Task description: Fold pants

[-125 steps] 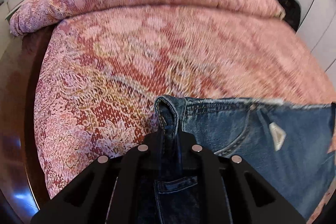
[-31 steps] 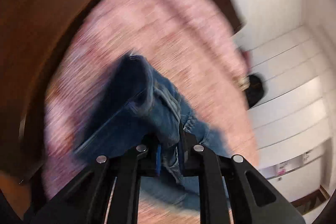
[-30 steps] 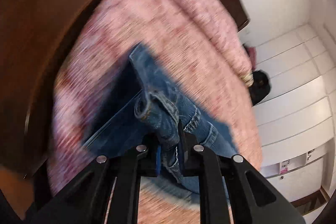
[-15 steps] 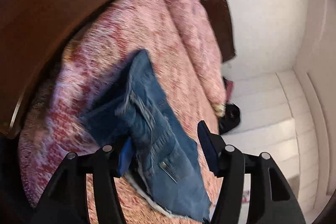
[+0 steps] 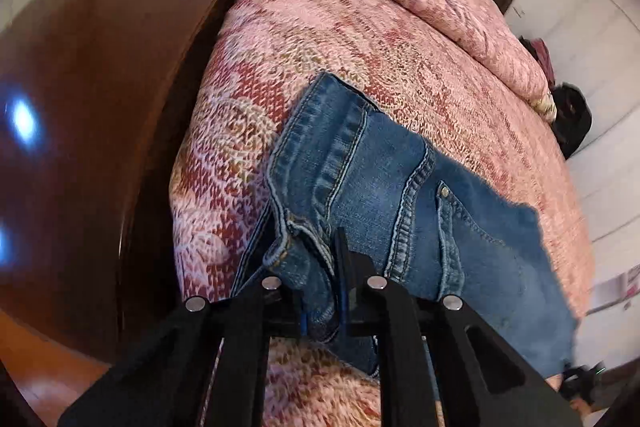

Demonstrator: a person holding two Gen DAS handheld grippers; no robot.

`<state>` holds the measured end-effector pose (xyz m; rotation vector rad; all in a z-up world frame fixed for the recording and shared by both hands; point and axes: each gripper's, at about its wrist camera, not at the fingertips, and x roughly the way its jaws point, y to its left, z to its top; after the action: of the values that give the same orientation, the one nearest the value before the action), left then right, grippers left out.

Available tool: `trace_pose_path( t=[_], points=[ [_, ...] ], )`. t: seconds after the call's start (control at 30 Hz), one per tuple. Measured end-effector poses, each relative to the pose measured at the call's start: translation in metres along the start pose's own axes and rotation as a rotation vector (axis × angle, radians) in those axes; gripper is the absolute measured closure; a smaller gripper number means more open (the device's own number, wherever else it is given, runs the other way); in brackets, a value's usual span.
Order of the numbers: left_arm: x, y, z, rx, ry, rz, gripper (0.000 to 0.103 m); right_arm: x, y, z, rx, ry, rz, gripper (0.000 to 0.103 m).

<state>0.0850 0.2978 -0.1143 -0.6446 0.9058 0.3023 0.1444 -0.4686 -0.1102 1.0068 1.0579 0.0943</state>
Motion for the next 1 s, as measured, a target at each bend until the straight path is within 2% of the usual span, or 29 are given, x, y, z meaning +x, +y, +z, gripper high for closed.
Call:
trace_pose_path(
  t=[0.07, 0.13, 0.17, 0.23, 0.27, 0.3, 0.33, 0.4, 0.47, 0.5, 0.57, 0.63, 0.7, 0.77, 0.83, 0.9, 0.93, 0.97, 1.0],
  points=[
    [0.006, -0.002, 0.006, 0.003, -0.005, 0.035, 0.09, 0.0, 0.007, 0.0, -0.029, 0.016, -0.032, 0.102],
    [0.008, -0.013, 0.012, 0.051, -0.019, 0.099, 0.087, -0.005, 0.012, -0.002, -0.017, 0.023, -0.065, 0.102],
    [0.007, -0.017, 0.014, 0.081, -0.03, 0.139, 0.078, -0.013, 0.017, -0.008, -0.002, 0.01, -0.111, 0.101],
    [0.001, -0.02, 0.013, 0.107, -0.042, 0.216, 0.059, -0.024, 0.025, -0.017, -0.006, -0.011, -0.187, 0.084],
    [-0.003, -0.018, 0.011, 0.094, -0.053, 0.288, 0.038, -0.032, 0.031, -0.024, -0.02, -0.033, -0.219, 0.08],
    [-0.013, -0.012, 0.007, 0.06, -0.083, 0.361, 0.034, -0.038, 0.036, -0.03, -0.033, -0.053, -0.238, 0.078],
    [-0.02, -0.008, 0.003, 0.039, -0.102, 0.397, 0.034, -0.044, 0.043, -0.035, -0.052, -0.079, -0.248, 0.078],
    [-0.042, -0.004, -0.013, 0.013, -0.161, 0.461, 0.035, -0.047, 0.07, -0.046, -0.144, -0.109, -0.135, 0.078],
    [-0.06, -0.016, -0.033, 0.033, -0.209, 0.358, 0.035, -0.019, 0.119, -0.055, -0.286, -0.019, 0.027, 0.078],
    [-0.064, -0.03, -0.042, 0.082, -0.215, 0.318, 0.036, -0.003, 0.138, -0.059, -0.326, 0.033, 0.087, 0.078],
    [-0.069, -0.071, -0.061, 0.217, -0.216, 0.163, 0.035, 0.049, 0.19, -0.074, -0.39, 0.168, 0.256, 0.078],
    [-0.068, -0.112, -0.078, 0.341, -0.196, 0.025, 0.034, 0.101, 0.232, -0.092, -0.415, 0.282, 0.344, 0.078],
    [-0.058, -0.137, -0.091, 0.41, -0.139, -0.062, 0.034, 0.162, 0.275, -0.113, -0.439, 0.399, 0.405, 0.078],
    [-0.035, -0.152, -0.102, 0.455, -0.057, -0.08, 0.034, 0.222, 0.306, -0.136, -0.447, 0.507, 0.41, 0.078],
    [-0.013, -0.154, -0.109, 0.476, 0.016, -0.062, 0.034, 0.265, 0.32, -0.152, -0.437, 0.568, 0.397, 0.078],
    [-0.003, -0.152, -0.113, 0.493, 0.036, -0.044, 0.034, 0.312, 0.325, -0.168, -0.435, 0.662, 0.349, 0.078],
    [-0.003, -0.15, -0.117, 0.512, 0.03, -0.047, 0.034, 0.328, 0.324, -0.168, -0.442, 0.658, 0.293, 0.078],
    [-0.003, -0.148, -0.118, 0.515, 0.031, -0.057, 0.034, 0.346, 0.32, -0.166, -0.471, 0.631, 0.185, 0.078],
    [-0.004, -0.141, -0.117, 0.501, 0.037, -0.075, 0.034, 0.359, 0.314, -0.16, -0.463, 0.63, 0.169, 0.099]
  ],
)
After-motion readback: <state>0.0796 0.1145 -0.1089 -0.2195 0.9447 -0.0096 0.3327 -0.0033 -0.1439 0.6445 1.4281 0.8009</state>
